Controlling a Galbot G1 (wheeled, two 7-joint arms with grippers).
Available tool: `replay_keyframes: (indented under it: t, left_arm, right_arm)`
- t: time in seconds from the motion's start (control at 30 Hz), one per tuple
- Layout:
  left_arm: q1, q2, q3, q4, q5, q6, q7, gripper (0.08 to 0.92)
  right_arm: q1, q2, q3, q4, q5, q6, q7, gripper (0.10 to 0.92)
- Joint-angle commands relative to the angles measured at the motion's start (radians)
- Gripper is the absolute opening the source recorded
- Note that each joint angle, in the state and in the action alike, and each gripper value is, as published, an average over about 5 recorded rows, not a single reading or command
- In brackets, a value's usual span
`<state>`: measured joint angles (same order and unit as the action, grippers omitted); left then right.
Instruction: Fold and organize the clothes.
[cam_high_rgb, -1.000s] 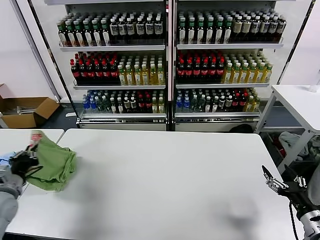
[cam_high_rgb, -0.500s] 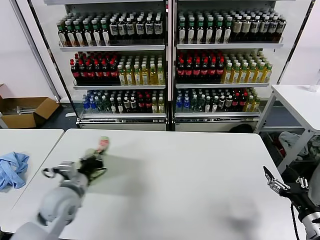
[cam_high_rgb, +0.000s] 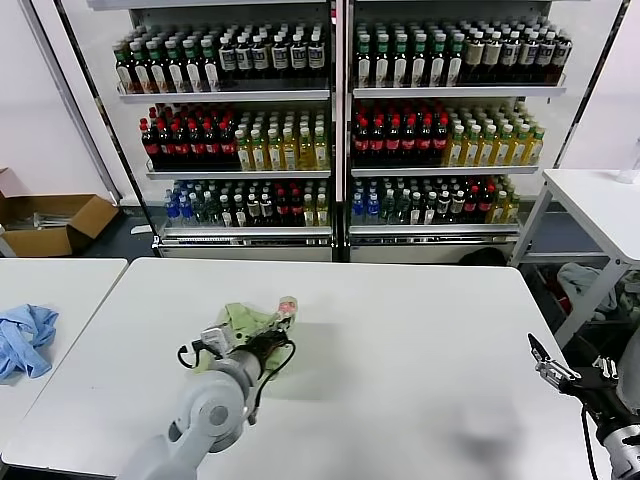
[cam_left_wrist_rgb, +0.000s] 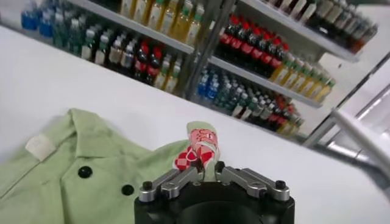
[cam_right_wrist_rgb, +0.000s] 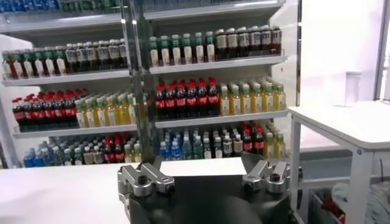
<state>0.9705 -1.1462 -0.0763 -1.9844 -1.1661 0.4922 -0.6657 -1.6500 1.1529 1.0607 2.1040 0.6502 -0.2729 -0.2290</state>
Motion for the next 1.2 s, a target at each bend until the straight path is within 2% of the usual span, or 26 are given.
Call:
replay_keyframes:
  t: [0.03, 0.17, 0.43, 0.6, 0.7, 0.93, 1.2]
  left_arm:
    - [-0.05, -0.105, 0.071, 0.0, -0.108, -0.016, -0.104, 0.138]
    - [-0.02, -0.08, 0.054, -0.017, -0.067, -0.002, -0.044, 0.169]
    - [0.019, -0.018, -0.005, -0.056, -0.004, 0.014, 0.078, 0.394]
    - [0.068, 0.07, -0.08, -0.029, 0.301, -0.04, 0.275, 0.532]
    - [0.1, 0.112, -0.156, -0.016, 0.389, -0.071, 0.353, 0.619]
    - [0.169, 0.147, -0.273, -0.042, 0.384, -0.082, 0.385, 0.801]
    - [0.198, 0.125, -0.288, -0.063, 0.368, -0.08, 0.365, 0.823]
  right_arm:
    - [0.016, 0.003, -0.053, 0.016, -0.014, -0.025, 0.004, 0.823]
    - [0.021, -0.003, -0.104, 0.021, -0.025, -0.036, 0.006, 0.823]
    - [0.111, -0.026, -0.328, 0.005, -0.033, -0.099, 0.042, 0.823]
    - [0.237, -0.056, -0.572, -0.027, -0.023, -0.164, 0.091, 0.823]
    - [0.337, -0.057, -0.754, -0.084, -0.043, -0.188, 0.122, 0.823]
    - [0.552, 0.001, -1.015, -0.266, -0.092, -0.208, 0.163, 0.823]
    - [0.648, 0.035, -1.108, -0.383, -0.155, -0.209, 0.136, 0.801]
